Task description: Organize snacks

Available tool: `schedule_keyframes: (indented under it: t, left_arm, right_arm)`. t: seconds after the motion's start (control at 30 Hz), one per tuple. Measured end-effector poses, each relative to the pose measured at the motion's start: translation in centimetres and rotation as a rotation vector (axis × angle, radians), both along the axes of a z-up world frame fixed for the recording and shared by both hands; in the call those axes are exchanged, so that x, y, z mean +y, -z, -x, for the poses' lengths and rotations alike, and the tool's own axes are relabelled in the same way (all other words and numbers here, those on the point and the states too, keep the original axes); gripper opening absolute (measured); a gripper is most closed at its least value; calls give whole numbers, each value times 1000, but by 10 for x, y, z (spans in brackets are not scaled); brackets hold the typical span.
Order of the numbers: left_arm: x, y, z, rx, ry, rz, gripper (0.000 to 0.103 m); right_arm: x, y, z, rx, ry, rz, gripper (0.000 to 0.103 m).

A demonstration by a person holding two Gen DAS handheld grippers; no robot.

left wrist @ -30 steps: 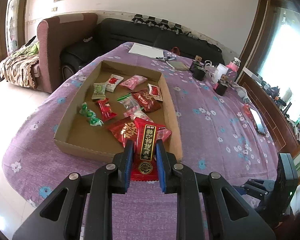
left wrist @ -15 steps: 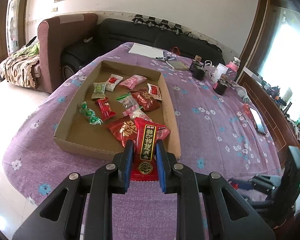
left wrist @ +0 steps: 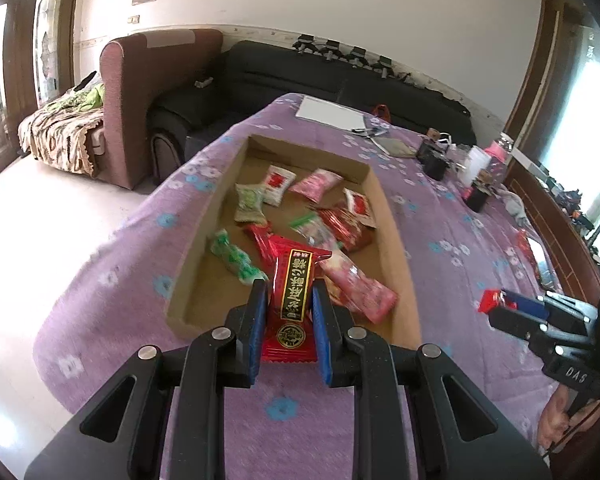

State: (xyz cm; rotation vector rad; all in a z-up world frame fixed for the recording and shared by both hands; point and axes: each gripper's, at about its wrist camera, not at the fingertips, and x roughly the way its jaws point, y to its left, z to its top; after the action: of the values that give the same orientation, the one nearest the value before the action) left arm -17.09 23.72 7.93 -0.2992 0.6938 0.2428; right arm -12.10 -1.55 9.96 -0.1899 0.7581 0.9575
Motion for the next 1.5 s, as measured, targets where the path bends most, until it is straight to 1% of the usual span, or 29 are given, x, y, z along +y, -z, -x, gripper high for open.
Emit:
schedule_keyframes:
  t: [0.1,0.23,0.33,0.43,0.6,0.77,0.9,0.93,0.97,1.0,1.03,1.07,1.2,1.27,1.37,1.4,1.43,1.47,1.5]
  left_arm:
    - [13,2,-18,17,0,3,19]
    - [27,17,-45,69,6,56,19]
    - [29,25,-50,95,8,61,19]
    - [26,31,-48,116,8,43,19]
    - [29,38,-44,147,-13,38,19]
    - [32,41,-42,155,-25,46,19]
    - [31,39,-39,153,-30,52,20]
    - [31,39,-39,153,-29,52,25]
    - [30,38,-38,152,-28,52,34]
    - [28,37,-37,149,-28,48,39]
    - [28,35,-36,143,-31,43,48]
    - [27,34,-34,138,-34,40,52]
    - [21,27,-29,124,-35,23,52]
    - [17,23,-26,120,-35,8,52]
    - [11,19,-23,113,-41,-12,52]
    - [9,18,-21,107,-45,-17,52]
    - [8,16,-19,99,-54,-23,55]
    - [6,14,-17,85,-65,-31,59]
    - [4,10,-13,63,-84,-49,62]
  right_arm:
    - [30,-3,-16,15,-12,-1,30]
    - [68,2,-32,13,-6,15,30]
    - [91,11,-39,21,-4,33,30]
    - [103,19,-38,36,-20,41,30]
    - [118,30,-31,40,-51,67,30]
    - [121,38,-27,45,-53,81,30]
    - [119,38,-23,39,-54,82,32]
    - [118,37,-22,38,-55,80,32]
    - [117,37,-21,36,-57,77,32]
    - [116,36,-19,33,-58,76,32]
    - [116,35,-18,29,-60,77,32]
    - [115,34,-16,23,-61,77,32]
    - [111,30,-11,11,-57,71,33]
    - [106,28,-11,13,-52,60,35]
    - [92,23,-10,2,-25,37,45]
    - [88,22,-9,-6,-14,32,51]
    - [84,20,-9,-12,-1,25,57]
    - [76,19,-8,-15,12,13,59]
    - [71,17,-8,-15,21,4,62]
